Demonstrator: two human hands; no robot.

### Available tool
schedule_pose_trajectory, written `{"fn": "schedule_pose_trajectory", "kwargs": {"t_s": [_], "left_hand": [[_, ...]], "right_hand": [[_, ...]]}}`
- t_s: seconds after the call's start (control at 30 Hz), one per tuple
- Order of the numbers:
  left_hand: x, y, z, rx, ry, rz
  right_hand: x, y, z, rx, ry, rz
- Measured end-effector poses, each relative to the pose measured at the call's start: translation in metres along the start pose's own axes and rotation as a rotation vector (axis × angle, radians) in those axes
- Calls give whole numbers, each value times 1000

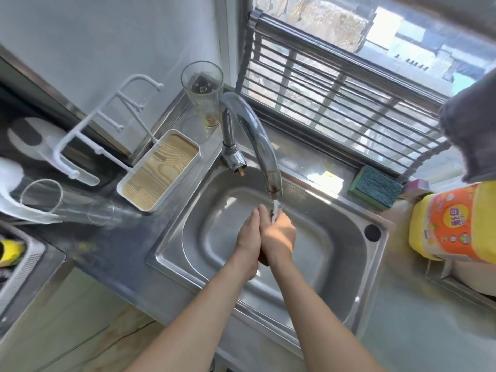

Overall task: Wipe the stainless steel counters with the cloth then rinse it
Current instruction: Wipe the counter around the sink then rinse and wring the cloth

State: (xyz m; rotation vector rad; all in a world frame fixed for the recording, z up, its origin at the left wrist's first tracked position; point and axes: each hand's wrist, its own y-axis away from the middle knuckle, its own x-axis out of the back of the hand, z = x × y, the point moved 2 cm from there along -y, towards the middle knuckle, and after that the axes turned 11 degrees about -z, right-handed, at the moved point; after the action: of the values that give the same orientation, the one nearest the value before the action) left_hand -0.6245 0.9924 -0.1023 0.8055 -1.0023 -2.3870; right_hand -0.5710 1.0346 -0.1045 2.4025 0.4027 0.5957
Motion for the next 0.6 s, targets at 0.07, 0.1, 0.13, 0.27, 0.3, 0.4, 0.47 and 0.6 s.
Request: {"fn": "schedule_pose_trajectory", "kwargs": {"t_s": [0.07, 0.1, 0.13, 0.27, 0.3, 0.4, 0.47, 0.6], "left_hand": [[-2, 0, 4, -15, -42, 10], [-2, -1, 7, -22, -64, 21], [0, -1, 9, -24, -104, 28], [7, -1, 13, -46, -184, 20], [10, -1, 14, -57, -150, 49], [25, -8, 15, -24, -32, 236], [34, -18, 11, 72, 34, 283], [19, -16, 18, 62, 23, 147]], "right_hand": [[4, -4, -7, -59, 8, 13], [6, -8, -11, -97, 16, 21], [6, -15, -10, -136, 22, 14], [12, -32, -2, -301, -315, -108], [18, -30, 0, -330, -420, -123], [36, -21, -2, -321, -472, -191], [37, -9, -8, -268, -334, -290], [16, 27, -15, -26, -166, -397]]}}
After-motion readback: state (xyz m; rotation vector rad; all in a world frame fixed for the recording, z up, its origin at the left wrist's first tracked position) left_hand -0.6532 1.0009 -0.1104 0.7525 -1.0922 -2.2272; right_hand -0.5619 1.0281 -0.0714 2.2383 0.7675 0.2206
